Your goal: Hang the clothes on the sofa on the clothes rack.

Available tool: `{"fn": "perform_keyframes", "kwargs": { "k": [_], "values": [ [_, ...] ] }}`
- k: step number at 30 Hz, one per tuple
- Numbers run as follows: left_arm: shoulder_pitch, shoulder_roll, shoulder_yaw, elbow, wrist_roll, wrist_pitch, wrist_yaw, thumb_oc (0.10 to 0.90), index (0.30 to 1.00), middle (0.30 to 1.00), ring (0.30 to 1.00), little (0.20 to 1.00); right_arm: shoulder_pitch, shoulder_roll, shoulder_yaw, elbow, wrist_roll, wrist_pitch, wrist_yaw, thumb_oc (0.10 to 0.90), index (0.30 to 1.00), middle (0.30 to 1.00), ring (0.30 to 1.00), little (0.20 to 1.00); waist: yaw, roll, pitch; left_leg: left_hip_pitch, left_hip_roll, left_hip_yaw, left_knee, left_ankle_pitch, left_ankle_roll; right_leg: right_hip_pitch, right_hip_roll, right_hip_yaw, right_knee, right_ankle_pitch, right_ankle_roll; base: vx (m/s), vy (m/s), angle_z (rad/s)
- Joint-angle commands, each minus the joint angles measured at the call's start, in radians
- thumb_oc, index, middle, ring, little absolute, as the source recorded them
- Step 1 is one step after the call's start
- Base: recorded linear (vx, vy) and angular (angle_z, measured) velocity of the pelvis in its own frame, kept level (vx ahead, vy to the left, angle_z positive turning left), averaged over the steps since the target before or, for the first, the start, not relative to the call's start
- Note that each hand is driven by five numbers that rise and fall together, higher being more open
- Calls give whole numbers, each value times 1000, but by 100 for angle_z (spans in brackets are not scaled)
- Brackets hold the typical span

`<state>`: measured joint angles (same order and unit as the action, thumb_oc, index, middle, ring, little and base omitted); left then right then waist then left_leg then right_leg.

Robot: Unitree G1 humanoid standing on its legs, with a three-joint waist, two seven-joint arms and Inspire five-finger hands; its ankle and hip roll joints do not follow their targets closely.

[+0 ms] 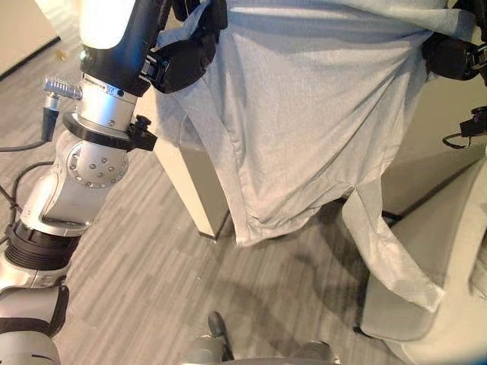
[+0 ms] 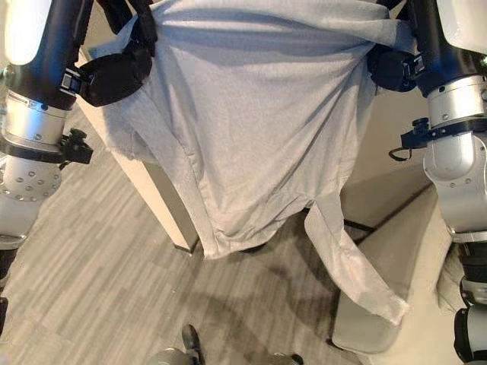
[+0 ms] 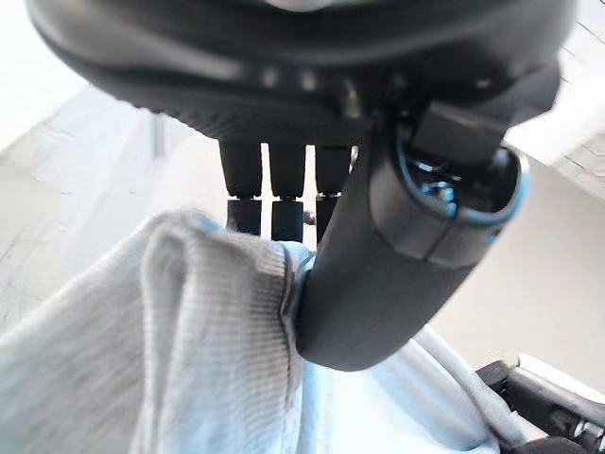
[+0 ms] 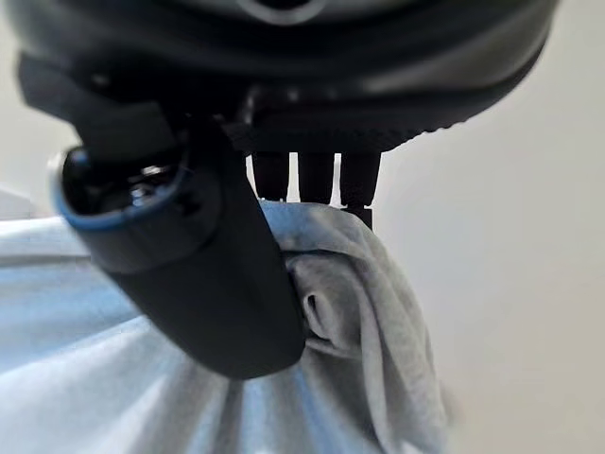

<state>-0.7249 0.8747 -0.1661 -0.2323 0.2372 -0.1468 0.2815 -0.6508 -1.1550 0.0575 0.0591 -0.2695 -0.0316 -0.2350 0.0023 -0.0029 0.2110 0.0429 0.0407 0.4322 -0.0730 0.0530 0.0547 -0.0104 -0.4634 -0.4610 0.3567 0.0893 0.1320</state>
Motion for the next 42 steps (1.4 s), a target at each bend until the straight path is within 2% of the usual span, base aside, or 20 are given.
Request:
{"fn": "perform_keyframes", "kwargs": {
  "k": [1,3,4,6,8,10,11,15,19,23,24,25,26,27,29,30,31,35,36,42],
  "values": [
    [-136,-3,79,48,-36,-1,91,400,300,300,300,300,-156,-119,-70,47,0,42,-106,400,300,300,300,300,-35,25,-49,67,18,-4,-14,-165,-107,-18,189,86,-46,-207,-5,48,-50,26],
    [-138,-4,75,57,-35,-4,87,400,300,300,300,300,-140,-132,-86,51,12,41,-113,400,300,300,300,300,-50,25,-42,71,11,-4,-14,-160,-102,-70,234,107,-137,-176,-4,133,-96,18],
    [-138,-9,77,67,-34,-6,84,400,300,300,300,300,-127,-141,-96,50,19,40,-114,400,300,300,300,300,-62,14,-42,88,0,-13,-14,-176,-103,-101,249,131,-224,-134,19,181,-91,-2],
    [-136,-12,78,72,-35,-6,83,400,300,300,300,300,-118,-141,-107,51,19,42,-119,400,300,300,300,300,-63,11,-41,103,0,-22,-14,-190,-107,-119,248,130,-266,-109,35,196,-91,14],
    [-122,-8,94,73,-28,-9,77,400,300,300,300,300,-101,-147,-118,48,8,42,-119,400,300,300,300,300,-66,6,-42,111,0,-4,-14,-193,-108,-142,242,85,-351,-54,55,153,-116,30],
    [-111,-13,100,71,-17,-15,77,400,300,300,300,300,-80,-157,-138,47,-7,48,-120,400,300,300,300,300,-76,3,-41,121,1,-9,-14,-202,-109,-156,239,101,-384,-34,68,188,-136,6],
    [-102,-14,104,69,-17,-19,72,400,300,300,300,300,-62,-170,-150,55,-7,48,-112,400,300,300,300,300,-76,-8,-57,133,-14,-10,-14,-217,-111,-117,240,99,-419,-22,61,200,-126,5],
    [-90,-42,107,70,-19,-22,72,400,300,300,300,300,-58,-183,-169,58,9,36,-111,400,300,300,300,300,-65,-13,-83,154,-20,-13,-14,-223,-115,-56,243,51,-444,-19,58,216,-159,14],
    [-86,-76,106,79,-26,-13,80,400,300,300,300,300,-62,-194,-180,65,29,30,-110,400,300,300,300,300,-62,-13,-101,184,-18,-9,-12,-215,-130,7,255,-7,-444,-50,47,189,-169,26],
    [-83,-115,107,94,-48,-10,92,400,300,300,300,300,-72,-214,-205,65,60,23,-109,400,300,300,300,300,-59,-53,-84,104,39,-10,281,-282,-190,86,249,-31,-444,-115,19,199,-219,38],
    [-68,-130,125,96,-56,-9,99,400,300,300,300,300,-68,-217,-227,64,80,19,-112,400,300,300,300,300,-56,-68,-71,52,102,-3,446,-259,-228,122,260,-43,-444,-148,-7,70,-203,46],
    [-68,-131,125,94,-56,-9,99,400,300,300,300,300,-64,-217,-231,63,81,19,-112,400,300,300,300,300,-56,-72,-67,41,104,10,460,-253,-223,117,256,-61,-444,-136,-14,137,-183,41],
    [-63,-134,135,100,-60,-5,105,400,300,300,300,300,-61,-220,-239,64,86,18,-111,400,300,300,300,300,-53,-81,-66,18,150,24,476,-227,-237,140,265,-62,-444,-158,-17,63,-77,24],
    [-63,-134,135,99,-61,-4,104,400,300,300,300,300,-56,-221,-244,62,87,17,-111,400,300,300,300,300,-53,-78,-66,17,158,18,482,-231,-243,143,273,-61,-444,-165,-20,160,-71,30],
    [-62,-120,137,102,-57,2,104,400,300,300,300,300,-52,-229,-236,53,78,17,-103,400,300,300,300,300,-41,-84,-66,5,148,-12,370,-248,-219,141,280,-48,-444,-164,-15,101,8,24],
    [-60,-106,135,107,-55,6,107,400,300,300,300,300,-57,-236,-222,55,71,19,-98,400,300,300,300,300,-31,-82,-71,10,123,-49,279,-223,-209,137,286,-35,-444,-168,-13,128,53,14],
    [-54,-51,136,119,-52,13,121,400,300,300,300,300,-82,-265,-181,70,47,28,-94,400,300,300,300,300,2,-83,-70,-14,100,-134,79,-145,-196,134,301,-21,-444,-174,-12,99,46,-7],
    [-44,-42,154,110,-49,9,116,400,300,300,300,300,-147,-266,-126,135,69,36,-91,400,300,300,300,300,-1,-66,-91,41,103,-104,-13,-77,-200,146,322,-12,-444,-183,-15,146,21,-47],
    [-53,-43,139,105,-46,5,99,400,300,300,300,300,-180,-259,-82,167,76,34,-84,400,300,300,300,300,2,-69,-110,59,96,-86,-14,-87,-199,146,326,-9,-444,-173,-14,155,16,-48],
    [-53,-58,113,133,-45,6,64,400,300,300,300,300,-322,-225,81,236,98,37,-55,400,300,300,300,300,6,-63,-137,74,92,-43,-14,-92,-196,138,328,5,-444,-166,-8,111,21,-20]
  ]
}}
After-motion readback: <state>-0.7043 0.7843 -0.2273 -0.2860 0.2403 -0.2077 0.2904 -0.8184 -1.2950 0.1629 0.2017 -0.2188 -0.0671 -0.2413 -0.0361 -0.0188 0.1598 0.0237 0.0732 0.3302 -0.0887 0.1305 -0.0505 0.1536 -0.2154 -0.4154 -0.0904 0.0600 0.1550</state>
